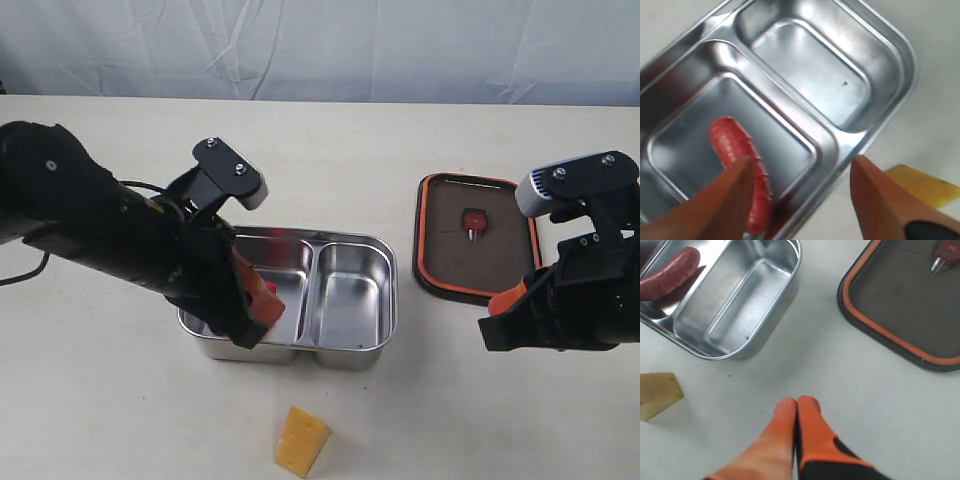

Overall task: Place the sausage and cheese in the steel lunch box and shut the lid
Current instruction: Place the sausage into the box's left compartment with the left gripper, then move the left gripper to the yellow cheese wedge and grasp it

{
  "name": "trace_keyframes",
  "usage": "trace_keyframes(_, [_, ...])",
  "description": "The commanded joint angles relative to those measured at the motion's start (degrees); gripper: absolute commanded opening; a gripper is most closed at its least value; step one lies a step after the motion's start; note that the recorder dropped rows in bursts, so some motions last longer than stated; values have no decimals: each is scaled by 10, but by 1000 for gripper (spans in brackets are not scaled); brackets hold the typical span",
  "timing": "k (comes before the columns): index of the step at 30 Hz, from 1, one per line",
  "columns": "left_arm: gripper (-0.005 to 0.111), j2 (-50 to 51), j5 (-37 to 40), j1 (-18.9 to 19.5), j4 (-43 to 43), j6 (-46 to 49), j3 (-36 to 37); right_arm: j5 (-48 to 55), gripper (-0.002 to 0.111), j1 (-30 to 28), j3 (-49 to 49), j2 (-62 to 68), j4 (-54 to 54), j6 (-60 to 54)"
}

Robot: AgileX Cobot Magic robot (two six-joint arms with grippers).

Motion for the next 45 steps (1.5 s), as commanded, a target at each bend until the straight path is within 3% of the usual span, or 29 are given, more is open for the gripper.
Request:
trace_keyframes(1, [55, -32, 102, 2, -21, -20, -3, -2, 0, 0, 3, -4, -5, -2])
trace_keyframes(5, [55, -36, 197, 2, -32, -68, -3, -2, 0, 0, 3, -4, -5, -2])
trace_keyframes(13, [55, -36, 203, 1, -55, -95, -3, -2, 0, 0, 3, -4, 1, 1])
trace_keyframes(17, [55, -34, 203, -24, -60, -95, -3, -2, 0, 0, 3, -4, 2, 1])
trace_keyframes(22, [55, -34, 163, -75, -44, -119, -3, -2, 0, 0, 3, -4, 2, 1])
trace_keyframes(28, [55, -34, 126, -113, 75, -238, -3, -2, 0, 0, 3, -4, 2, 1])
trace_keyframes(34, [55, -32, 106, -119, 110, -286, -3, -2, 0, 0, 3, -4, 2, 1])
trace_keyframes(45, [55, 29, 96, -119, 71, -283, -3, -2, 0, 0, 3, -4, 1, 3])
